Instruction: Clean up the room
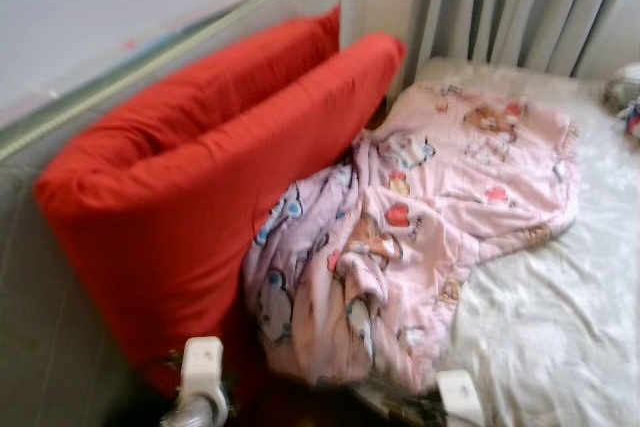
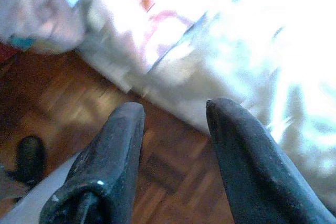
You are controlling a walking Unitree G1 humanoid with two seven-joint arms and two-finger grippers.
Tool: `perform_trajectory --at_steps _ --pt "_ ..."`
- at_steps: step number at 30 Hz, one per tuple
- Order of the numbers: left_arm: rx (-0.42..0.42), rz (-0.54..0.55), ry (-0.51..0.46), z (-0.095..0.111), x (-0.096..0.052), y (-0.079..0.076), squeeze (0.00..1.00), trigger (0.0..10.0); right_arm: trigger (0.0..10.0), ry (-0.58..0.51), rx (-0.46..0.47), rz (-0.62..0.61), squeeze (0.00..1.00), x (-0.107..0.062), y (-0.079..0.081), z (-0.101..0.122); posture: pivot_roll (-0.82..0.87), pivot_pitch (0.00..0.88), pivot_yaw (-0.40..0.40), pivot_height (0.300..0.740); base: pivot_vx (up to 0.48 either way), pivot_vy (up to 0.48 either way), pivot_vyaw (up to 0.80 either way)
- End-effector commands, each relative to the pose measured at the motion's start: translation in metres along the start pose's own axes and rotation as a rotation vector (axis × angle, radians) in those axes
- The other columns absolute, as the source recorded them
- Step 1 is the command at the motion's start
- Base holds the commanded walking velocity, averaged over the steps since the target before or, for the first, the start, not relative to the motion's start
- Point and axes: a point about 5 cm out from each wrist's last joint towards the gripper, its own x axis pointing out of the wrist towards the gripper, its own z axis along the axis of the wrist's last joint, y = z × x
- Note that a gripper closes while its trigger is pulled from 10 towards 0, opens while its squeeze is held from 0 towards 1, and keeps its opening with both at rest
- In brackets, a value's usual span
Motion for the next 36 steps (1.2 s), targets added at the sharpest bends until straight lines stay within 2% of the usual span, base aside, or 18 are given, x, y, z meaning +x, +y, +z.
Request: perform_trajectory --at_steps 1,7,9,18,23,28,36 --pt "0.001 0.039 0.018 -0.004 -0.002 0.015 0.00 10.0 10.0 -0.018 0.017 0.028 0.00 0.001 0.010 0.002 -0.10 0.000 0.016 0.722 0.000 0.000 0.00" --pt "0.001 0.042 0.016 -0.004 -0.002 0.015 0.00 10.0 10.0 -0.042 0.060 0.029 0.00 0.000 0.011 0.004 -0.10 0.000 0.016 0.722 0.000 0.000 0.00" --pt "-0.002 0.042 0.011 -0.003 -0.002 0.015 0.00 10.0 10.0 -0.078 0.105 0.026 0.00 0.000 0.011 0.006 -0.10 0.000 0.018 0.722 0.000 0.000 0.00" --pt "-0.007 0.036 -0.044 0.006 -0.001 0.013 0.00 10.0 10.0 -0.234 0.092 0.045 0.00 -0.003 0.011 0.019 -0.11 0.000 0.013 0.722 0.000 0.000 0.00" --pt "-0.015 0.028 -0.082 0.010 -0.001 0.013 0.00 10.0 10.0 -0.261 0.099 0.055 0.00 -0.004 0.011 0.020 -0.11 0.000 0.010 0.722 0.000 0.000 0.00" --pt "-0.020 0.020 -0.147 0.020 -0.001 0.013 0.00 10.0 10.0 -0.266 0.104 0.057 0.00 -0.005 0.010 0.019 -0.11 0.000 0.004 0.722 0.000 0.000 0.00" --pt "0.064 0.032 -0.310 0.036 -0.006 0.017 0.00 10.0 10.0 -0.268 0.118 0.053 0.00 -0.007 0.008 0.014 -0.11 0.000 -0.013 0.722 0.000 0.000 0.00"
